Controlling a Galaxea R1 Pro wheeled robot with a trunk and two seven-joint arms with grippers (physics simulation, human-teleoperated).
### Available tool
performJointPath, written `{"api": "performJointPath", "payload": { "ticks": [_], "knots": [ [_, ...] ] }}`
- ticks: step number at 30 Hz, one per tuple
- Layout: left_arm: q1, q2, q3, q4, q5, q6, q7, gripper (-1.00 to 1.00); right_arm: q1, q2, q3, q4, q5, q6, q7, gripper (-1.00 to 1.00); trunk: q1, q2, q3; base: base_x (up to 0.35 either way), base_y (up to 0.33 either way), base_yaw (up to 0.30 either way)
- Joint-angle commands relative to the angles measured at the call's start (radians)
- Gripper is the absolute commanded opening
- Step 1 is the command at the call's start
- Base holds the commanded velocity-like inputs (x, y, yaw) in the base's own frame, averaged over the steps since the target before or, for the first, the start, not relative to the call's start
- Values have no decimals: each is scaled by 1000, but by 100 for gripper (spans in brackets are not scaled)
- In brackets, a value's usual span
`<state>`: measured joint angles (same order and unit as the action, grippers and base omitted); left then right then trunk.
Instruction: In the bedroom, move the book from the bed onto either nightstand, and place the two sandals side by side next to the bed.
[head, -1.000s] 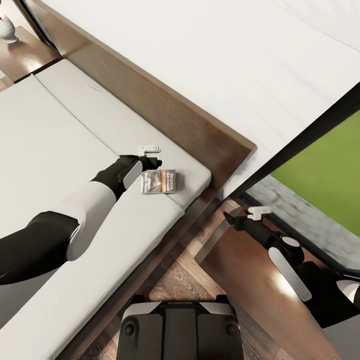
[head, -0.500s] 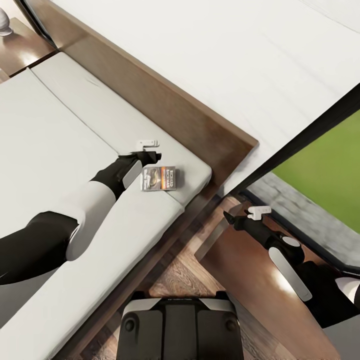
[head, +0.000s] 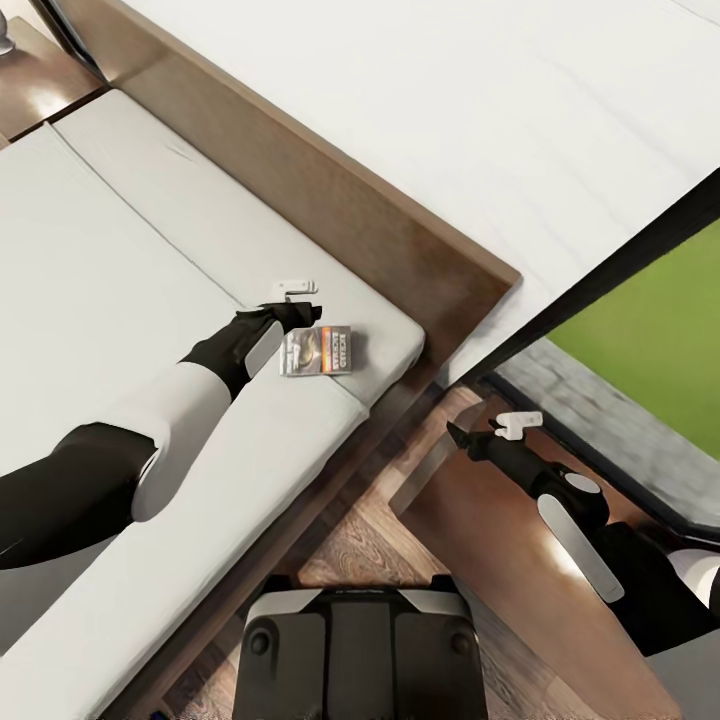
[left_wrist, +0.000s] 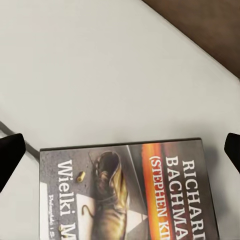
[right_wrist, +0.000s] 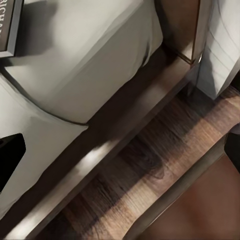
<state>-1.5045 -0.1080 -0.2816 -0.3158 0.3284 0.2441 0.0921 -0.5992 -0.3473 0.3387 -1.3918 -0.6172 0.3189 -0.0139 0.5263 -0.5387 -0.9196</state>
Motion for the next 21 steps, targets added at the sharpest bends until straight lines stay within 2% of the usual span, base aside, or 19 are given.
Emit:
{"api": "performJointPath", "payload": {
  "ticks": [1,21],
  "knots": [
    [0,1,-8,-2,11,4,8,100,-1,-1,1,-1,-6,4,-1,100,0,-1,-3,0,0,0],
    [0,-2,-8,-2,11,3,4,100,0,-1,1,-1,-6,5,-1,100,0,-1,-34,0,0,0]
  ]
}}
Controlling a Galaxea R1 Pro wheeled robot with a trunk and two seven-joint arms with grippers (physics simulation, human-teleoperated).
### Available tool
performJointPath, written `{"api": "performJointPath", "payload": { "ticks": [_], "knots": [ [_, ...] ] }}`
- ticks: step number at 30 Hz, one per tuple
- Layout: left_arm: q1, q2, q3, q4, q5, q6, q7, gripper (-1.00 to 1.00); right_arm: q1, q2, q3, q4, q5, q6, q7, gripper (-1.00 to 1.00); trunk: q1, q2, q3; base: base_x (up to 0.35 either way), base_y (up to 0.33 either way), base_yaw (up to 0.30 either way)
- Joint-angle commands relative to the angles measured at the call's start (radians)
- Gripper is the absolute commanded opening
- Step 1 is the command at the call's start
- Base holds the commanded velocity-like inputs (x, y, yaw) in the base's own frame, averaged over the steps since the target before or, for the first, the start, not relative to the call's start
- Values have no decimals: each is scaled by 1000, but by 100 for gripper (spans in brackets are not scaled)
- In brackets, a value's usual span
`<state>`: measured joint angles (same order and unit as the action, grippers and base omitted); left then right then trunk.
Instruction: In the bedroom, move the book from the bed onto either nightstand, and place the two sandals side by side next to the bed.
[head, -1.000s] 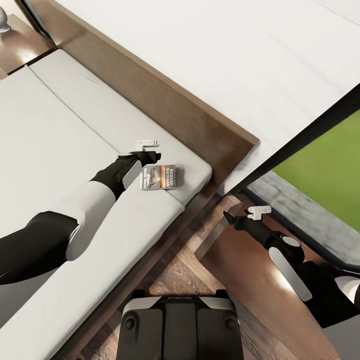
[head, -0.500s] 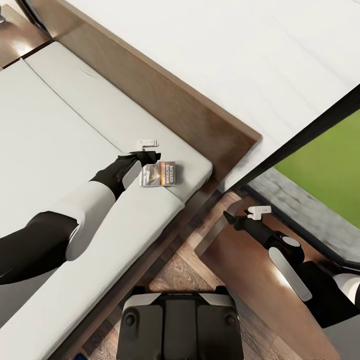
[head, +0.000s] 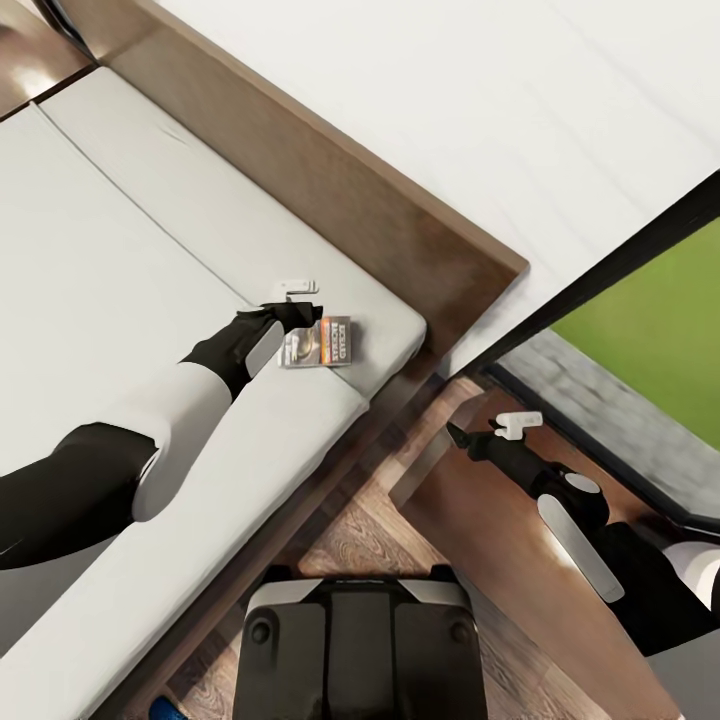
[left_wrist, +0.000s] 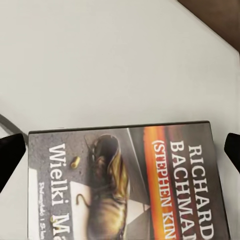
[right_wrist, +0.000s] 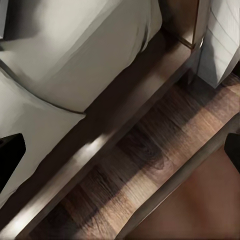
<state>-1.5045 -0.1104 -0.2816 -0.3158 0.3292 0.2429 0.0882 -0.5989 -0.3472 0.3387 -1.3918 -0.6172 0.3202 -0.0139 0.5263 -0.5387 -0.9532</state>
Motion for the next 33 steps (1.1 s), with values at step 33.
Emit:
{"api": "performJointPath", "payload": {
  "ticks": [33],
  "knots": [
    [0,0,-8,-17,10,-50,18,100,-1,0,0,-1,-6,3,-1,100,54,-99,-97,0,0,0]
  ]
}}
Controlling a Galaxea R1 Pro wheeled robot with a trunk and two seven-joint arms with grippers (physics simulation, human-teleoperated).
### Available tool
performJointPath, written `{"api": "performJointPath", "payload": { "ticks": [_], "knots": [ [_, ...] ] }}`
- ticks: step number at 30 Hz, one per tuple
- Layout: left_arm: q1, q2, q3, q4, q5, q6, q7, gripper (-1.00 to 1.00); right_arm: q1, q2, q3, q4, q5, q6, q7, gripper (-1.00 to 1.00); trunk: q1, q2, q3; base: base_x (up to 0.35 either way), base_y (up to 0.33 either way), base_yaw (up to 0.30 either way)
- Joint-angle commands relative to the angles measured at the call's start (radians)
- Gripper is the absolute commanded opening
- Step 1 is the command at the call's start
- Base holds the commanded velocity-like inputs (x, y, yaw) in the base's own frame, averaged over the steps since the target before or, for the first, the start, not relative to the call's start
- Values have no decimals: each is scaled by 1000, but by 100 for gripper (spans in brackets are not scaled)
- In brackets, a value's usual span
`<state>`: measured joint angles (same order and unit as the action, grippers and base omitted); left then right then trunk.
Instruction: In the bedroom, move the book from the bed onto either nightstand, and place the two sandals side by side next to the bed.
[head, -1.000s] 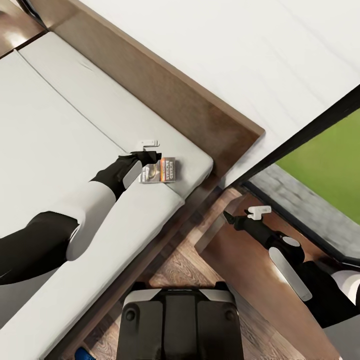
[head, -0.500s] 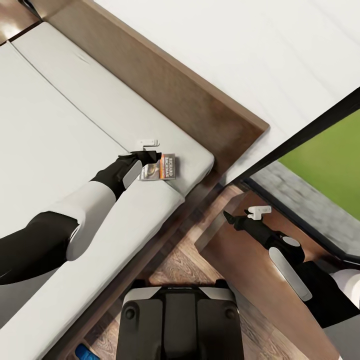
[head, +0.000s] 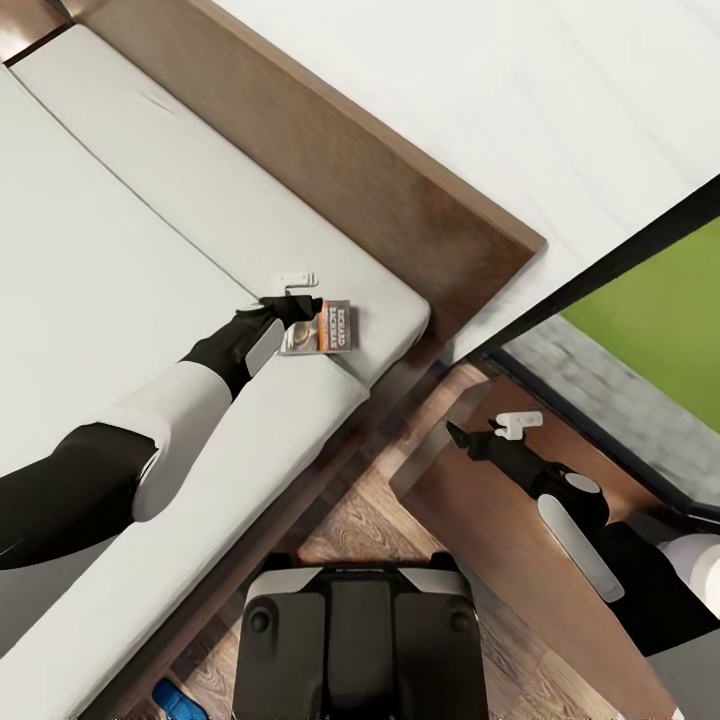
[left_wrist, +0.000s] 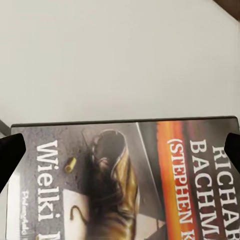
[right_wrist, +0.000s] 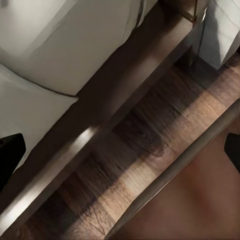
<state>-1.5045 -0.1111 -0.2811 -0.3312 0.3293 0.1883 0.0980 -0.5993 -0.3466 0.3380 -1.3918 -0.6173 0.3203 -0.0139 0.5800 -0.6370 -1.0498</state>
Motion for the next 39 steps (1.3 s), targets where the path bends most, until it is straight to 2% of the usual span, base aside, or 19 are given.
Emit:
{"api": "performJointPath", "payload": {
  "ticks": [1,11,12,18,24,33,35,39],
  "knots": [
    [0,1,-9,-2,10,-4,8,100,0,-1,1,-1,-6,3,-1,100,0,-1,-2,0,0,0],
    [0,4,-20,-25,10,-20,8,100,-1,0,2,-1,-6,3,-3,100,0,-1,-18,0,0,0],
    [0,5,-54,-27,10,-29,8,100,-1,0,2,-1,-6,2,-3,100,0,-1,-20,0,0,0],
    [0,5,-95,-27,11,-69,9,100,0,0,4,-1,-6,2,-3,100,0,-1,-29,0,0,0],
    [0,5,-101,-28,10,-83,8,100,-1,0,5,-1,-6,2,-3,100,0,-1,-39,0,0,0],
    [0,8,-104,-29,11,-142,11,100,-1,0,6,0,-6,2,-3,100,0,-1,-53,0,0,0],
    [0,13,-103,-26,13,-187,14,100,0,0,6,0,-6,2,-3,100,0,-1,-57,0,0,0],
    [0,18,-99,-23,14,-212,36,100,0,0,6,0,-6,2,-3,100,0,-1,-63,0,0,0]
  ]
}}
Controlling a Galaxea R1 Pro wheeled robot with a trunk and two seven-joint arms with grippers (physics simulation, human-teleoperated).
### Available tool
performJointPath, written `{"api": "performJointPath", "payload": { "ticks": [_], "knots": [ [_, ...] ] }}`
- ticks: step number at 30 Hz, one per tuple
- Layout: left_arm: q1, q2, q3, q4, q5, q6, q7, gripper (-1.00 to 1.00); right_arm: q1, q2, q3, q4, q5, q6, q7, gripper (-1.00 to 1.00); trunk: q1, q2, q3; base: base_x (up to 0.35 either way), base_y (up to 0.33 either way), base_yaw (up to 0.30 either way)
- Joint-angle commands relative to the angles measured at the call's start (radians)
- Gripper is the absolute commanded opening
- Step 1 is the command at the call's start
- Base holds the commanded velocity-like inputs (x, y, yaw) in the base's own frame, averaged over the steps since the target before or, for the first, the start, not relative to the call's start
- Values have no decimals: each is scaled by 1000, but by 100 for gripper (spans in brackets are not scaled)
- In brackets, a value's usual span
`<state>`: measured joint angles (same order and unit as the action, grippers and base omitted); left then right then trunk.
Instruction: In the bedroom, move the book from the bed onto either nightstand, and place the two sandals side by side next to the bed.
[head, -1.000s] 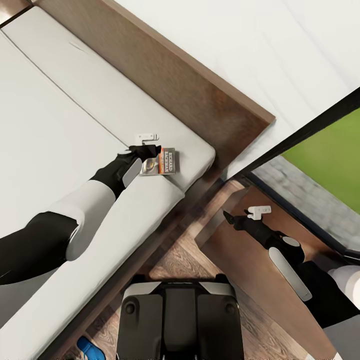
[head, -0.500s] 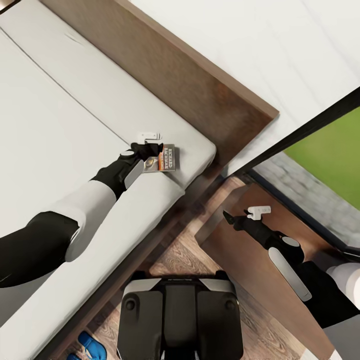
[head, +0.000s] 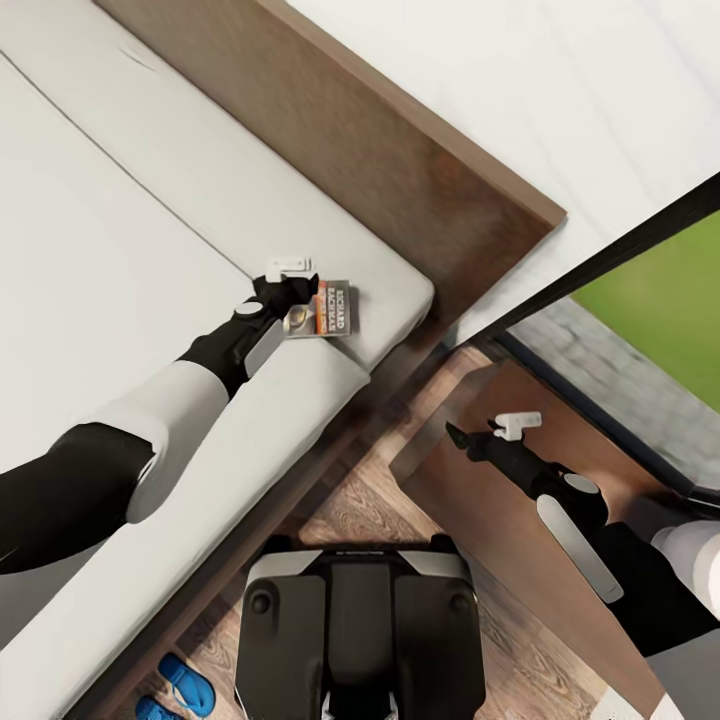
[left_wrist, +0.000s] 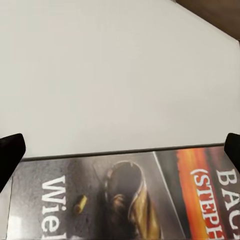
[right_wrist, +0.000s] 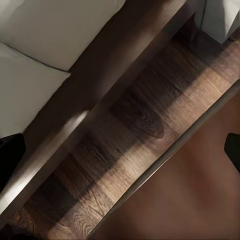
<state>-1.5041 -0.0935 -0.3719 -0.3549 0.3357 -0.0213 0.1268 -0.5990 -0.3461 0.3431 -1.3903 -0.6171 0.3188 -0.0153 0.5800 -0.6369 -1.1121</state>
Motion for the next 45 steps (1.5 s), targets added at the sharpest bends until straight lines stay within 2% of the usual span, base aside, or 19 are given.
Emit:
{"api": "performJointPath", "payload": {
  "ticks": [1,7,18,32,45],
  "knots": [
    [-1,1,-8,0,8,-4,9,100,-1,-1,1,-1,-6,3,-2,100,0,-1,-2,0,0,0],
    [-1,10,-5,0,9,-10,19,100,-1,-1,1,-1,-6,3,-2,100,0,-1,-12,0,0,0],
    [0,48,0,9,22,-14,19,100,-1,-1,-1,-1,-6,3,-3,100,0,-1,-20,0,0,0],
    [16,48,1,11,26,-14,17,100,-1,-1,-2,-1,-6,3,-2,100,0,-1,-21,0,0,0],
    [36,35,1,11,27,-13,8,100,-1,-1,-3,-1,-6,3,-2,100,0,-1,-21,0,0,0]
  ]
}}
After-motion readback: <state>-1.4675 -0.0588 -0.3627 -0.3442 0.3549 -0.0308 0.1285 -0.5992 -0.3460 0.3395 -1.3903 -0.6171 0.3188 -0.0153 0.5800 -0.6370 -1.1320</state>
